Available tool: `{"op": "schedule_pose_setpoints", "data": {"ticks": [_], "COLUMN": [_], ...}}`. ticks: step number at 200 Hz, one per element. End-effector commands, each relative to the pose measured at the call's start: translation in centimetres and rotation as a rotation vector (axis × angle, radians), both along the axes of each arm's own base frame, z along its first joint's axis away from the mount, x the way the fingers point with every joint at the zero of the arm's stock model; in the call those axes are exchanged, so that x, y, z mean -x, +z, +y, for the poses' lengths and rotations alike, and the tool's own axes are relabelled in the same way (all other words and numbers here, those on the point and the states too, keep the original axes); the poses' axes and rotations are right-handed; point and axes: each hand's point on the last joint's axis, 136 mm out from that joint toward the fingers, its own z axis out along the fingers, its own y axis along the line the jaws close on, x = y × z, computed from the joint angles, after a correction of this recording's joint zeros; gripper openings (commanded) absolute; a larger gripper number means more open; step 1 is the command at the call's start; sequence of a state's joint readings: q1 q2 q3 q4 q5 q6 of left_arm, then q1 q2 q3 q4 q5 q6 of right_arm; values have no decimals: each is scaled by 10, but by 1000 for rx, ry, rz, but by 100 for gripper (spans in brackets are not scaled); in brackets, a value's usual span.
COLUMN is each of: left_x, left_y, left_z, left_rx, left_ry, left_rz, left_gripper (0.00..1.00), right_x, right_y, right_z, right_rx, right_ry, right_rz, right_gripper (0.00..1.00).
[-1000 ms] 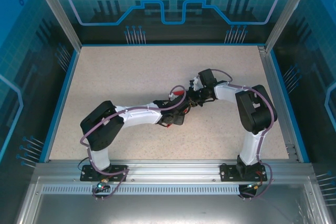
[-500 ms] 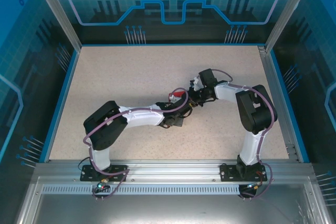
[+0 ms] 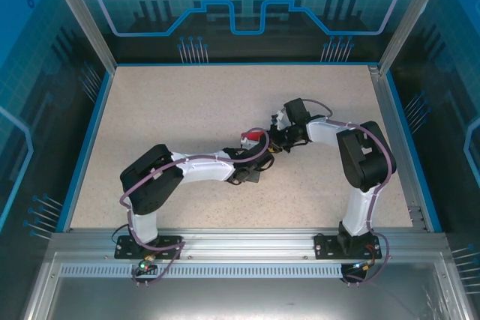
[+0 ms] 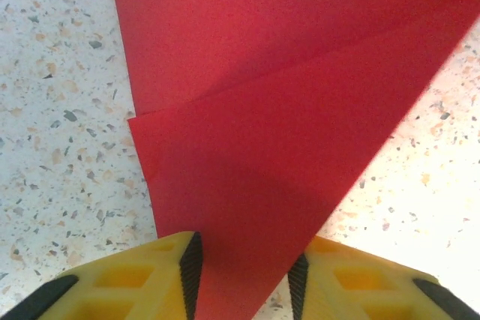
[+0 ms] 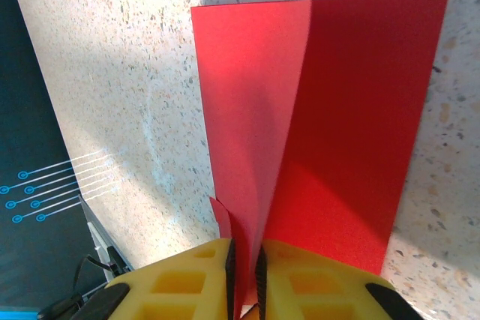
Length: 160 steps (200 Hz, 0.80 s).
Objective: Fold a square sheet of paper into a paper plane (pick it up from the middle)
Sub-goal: Fourth fold the wing at the center of the table.
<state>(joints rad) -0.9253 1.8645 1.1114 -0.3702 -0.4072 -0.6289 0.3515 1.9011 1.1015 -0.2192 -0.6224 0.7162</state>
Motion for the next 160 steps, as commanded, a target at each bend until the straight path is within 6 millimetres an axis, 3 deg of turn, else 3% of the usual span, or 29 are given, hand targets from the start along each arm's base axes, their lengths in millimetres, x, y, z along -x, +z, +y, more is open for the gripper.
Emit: {"op": "schedule_pose_setpoints", "data": {"ticks": [1, 99, 128, 160], "left_x": [2, -2, -4, -5], "left_y": [-2, 9, 17, 16], "left_z": [6, 2, 4, 9], "left_rx": [-38, -30, -32, -56], "left_ry": [0, -29, -43, -55], "left_rz": [-6, -39, -67, -87], "left_gripper": [34, 20, 30, 38], "right_x": [-5, -5, -6, -6], "right_y": [10, 8, 10, 11], "right_z": [-1, -2, -1, -1], "right_rx": [-25, -16, -21, -23], "right_ry": [3, -3, -7, -6], "right_rz": [-7, -3, -5, -3], "right_gripper": [18, 17, 10, 10]}}
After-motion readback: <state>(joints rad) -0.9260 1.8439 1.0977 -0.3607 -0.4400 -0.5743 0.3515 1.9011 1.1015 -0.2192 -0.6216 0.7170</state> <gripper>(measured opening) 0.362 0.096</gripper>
